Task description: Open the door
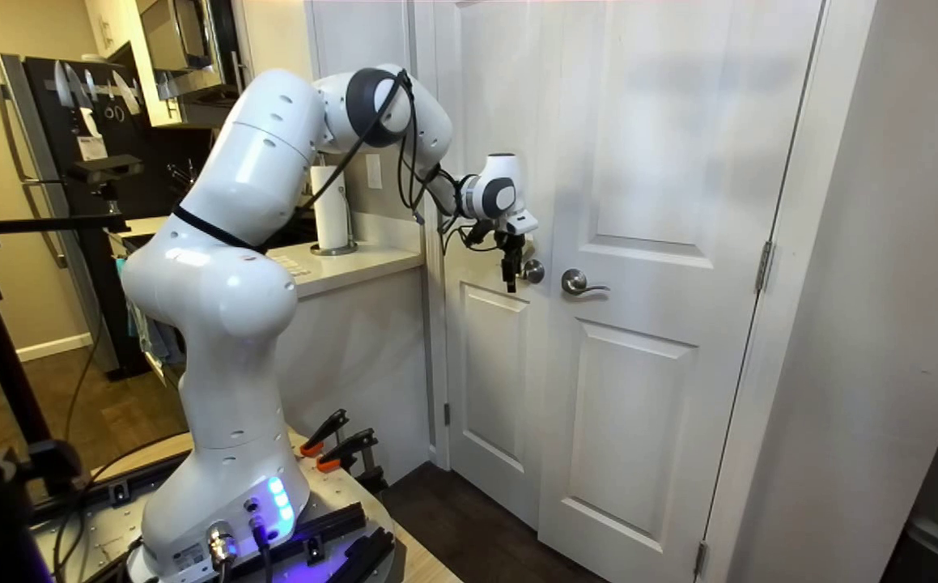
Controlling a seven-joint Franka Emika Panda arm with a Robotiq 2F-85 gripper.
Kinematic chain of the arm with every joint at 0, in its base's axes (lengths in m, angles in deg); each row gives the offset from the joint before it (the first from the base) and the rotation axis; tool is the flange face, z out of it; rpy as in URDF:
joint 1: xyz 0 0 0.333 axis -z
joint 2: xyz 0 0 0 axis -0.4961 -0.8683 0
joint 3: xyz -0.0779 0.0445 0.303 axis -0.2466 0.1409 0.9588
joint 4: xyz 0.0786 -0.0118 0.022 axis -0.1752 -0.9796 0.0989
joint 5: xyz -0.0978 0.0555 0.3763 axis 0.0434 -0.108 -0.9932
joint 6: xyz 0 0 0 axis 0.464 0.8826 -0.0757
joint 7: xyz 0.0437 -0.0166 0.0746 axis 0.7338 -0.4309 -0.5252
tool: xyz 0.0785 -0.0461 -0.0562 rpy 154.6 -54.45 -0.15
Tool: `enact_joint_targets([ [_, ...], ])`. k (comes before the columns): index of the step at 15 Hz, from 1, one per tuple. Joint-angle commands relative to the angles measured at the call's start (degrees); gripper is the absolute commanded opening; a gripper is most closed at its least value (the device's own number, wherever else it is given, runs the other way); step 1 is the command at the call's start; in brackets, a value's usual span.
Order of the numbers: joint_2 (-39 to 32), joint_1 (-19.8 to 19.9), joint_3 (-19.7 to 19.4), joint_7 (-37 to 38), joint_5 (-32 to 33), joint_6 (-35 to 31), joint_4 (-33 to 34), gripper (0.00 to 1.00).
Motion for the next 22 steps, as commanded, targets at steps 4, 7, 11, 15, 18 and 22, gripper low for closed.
enact_joint_targets([
  [4,2.90,-1.04,0.09,2.46,1.65,2.74,-1.84,1.00],
  [7,3.68,-1.22,0.33,2.55,2.14,4.55,-2.17,1.00],
  [11,3.68,-1.41,0.32,3.08,2.99,4.01,-2.17,1.00],
  [15,3.83,-2.47,0.26,1.71,6.81,1.74,-1.68,1.00],
  [18,4.54,-3.13,0.71,1.82,8.09,1.93,-1.74,1.00],
  [22,5.49,-3.59,1.04,2.28,8.03,2.18,-2.58,1.00],
])
